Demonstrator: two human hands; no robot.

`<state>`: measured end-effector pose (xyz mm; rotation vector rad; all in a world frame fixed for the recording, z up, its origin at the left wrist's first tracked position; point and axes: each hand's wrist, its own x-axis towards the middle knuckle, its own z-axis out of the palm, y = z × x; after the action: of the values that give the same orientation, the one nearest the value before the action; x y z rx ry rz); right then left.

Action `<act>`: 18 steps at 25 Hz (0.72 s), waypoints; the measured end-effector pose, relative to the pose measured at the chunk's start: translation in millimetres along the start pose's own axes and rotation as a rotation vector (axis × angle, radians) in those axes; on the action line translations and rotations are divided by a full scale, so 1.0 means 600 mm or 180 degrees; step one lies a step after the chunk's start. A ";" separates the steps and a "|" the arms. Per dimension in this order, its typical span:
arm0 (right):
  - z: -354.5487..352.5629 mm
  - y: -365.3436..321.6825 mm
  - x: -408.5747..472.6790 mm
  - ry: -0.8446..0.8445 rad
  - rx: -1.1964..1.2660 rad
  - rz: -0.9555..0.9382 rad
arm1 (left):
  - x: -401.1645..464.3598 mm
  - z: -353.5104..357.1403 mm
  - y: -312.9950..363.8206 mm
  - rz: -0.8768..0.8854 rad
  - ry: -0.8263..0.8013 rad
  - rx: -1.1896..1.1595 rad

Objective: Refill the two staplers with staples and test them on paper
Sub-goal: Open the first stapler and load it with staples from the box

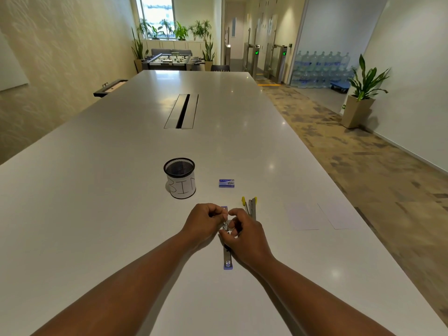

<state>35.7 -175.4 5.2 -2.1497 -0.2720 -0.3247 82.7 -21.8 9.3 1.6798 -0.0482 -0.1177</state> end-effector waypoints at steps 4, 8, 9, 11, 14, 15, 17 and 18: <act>0.000 0.001 0.000 0.0015 0.0014 -0.0019 | -0.002 -0.001 0.001 0.0053 0.0051 0.0305; 0.001 0.003 -0.001 -0.0003 0.0024 0.0003 | -0.007 0.001 0.005 -0.0022 0.0127 0.0255; 0.001 0.004 -0.001 -0.0001 0.0033 0.0005 | -0.007 0.002 0.008 -0.0042 0.0199 0.0250; 0.001 0.004 0.000 0.0015 0.0029 0.0028 | -0.006 -0.001 0.017 -0.0135 0.0219 0.0268; 0.002 0.003 0.000 0.0010 0.0028 0.0078 | -0.001 -0.012 0.029 -0.0293 -0.0100 0.0456; 0.002 0.003 0.000 0.0002 0.0043 0.0083 | 0.001 -0.014 0.032 -0.0377 -0.0173 0.0433; 0.001 0.002 -0.001 -0.0014 0.0060 0.0073 | 0.005 -0.012 0.039 -0.0469 -0.0211 0.0565; 0.000 0.001 0.000 -0.0023 0.0061 0.0065 | 0.007 -0.011 0.042 -0.0457 -0.0177 0.0747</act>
<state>35.7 -175.6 4.4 -2.1337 -0.2561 -0.3016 88.6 -18.8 34.5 1.9139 0.0176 -0.2758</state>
